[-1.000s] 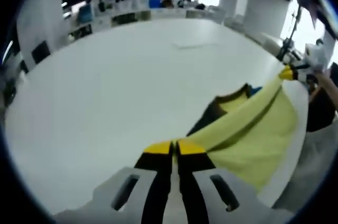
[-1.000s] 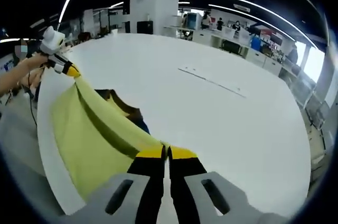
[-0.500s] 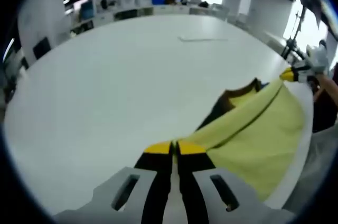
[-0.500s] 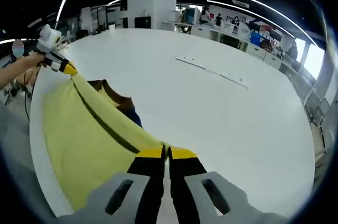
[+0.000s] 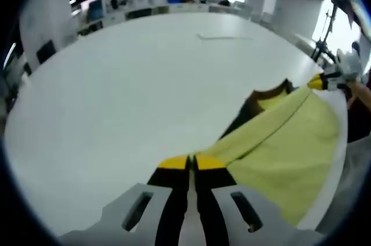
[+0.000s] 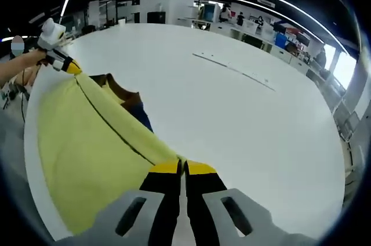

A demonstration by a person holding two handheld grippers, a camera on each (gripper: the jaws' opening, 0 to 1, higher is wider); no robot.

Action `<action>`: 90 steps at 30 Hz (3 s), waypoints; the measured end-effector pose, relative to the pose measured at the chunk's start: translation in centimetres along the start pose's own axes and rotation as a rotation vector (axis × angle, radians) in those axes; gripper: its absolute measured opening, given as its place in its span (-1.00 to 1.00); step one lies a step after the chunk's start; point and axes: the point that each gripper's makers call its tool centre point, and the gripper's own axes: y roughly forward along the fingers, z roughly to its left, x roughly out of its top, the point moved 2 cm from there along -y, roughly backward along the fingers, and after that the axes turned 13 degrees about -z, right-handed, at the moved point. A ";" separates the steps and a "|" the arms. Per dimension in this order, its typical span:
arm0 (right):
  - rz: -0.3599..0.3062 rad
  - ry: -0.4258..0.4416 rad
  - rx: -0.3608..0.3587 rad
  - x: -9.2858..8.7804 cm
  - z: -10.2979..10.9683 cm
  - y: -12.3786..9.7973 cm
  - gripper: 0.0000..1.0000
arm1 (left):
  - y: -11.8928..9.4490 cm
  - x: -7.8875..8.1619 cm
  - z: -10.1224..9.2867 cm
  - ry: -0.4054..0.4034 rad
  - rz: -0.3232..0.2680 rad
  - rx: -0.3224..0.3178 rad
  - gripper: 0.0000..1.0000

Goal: Fold the garment on the visible template until the final outline fits inside the template.

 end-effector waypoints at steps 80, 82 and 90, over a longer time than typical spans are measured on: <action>0.017 0.194 0.109 -4.5 8.9 -11.7 -0.71 | -11.8 -6.1 -4.5 -0.217 -0.065 -0.103 -0.75; 0.036 0.213 0.119 -5.2 9.4 -11.7 -0.70 | -11.9 -6.3 -4.8 -0.223 -0.062 -0.104 -0.75; 0.055 0.248 0.149 -6.0 10.4 -11.8 -0.73 | -12.4 -6.8 -5.2 -0.243 -0.059 -0.102 -0.77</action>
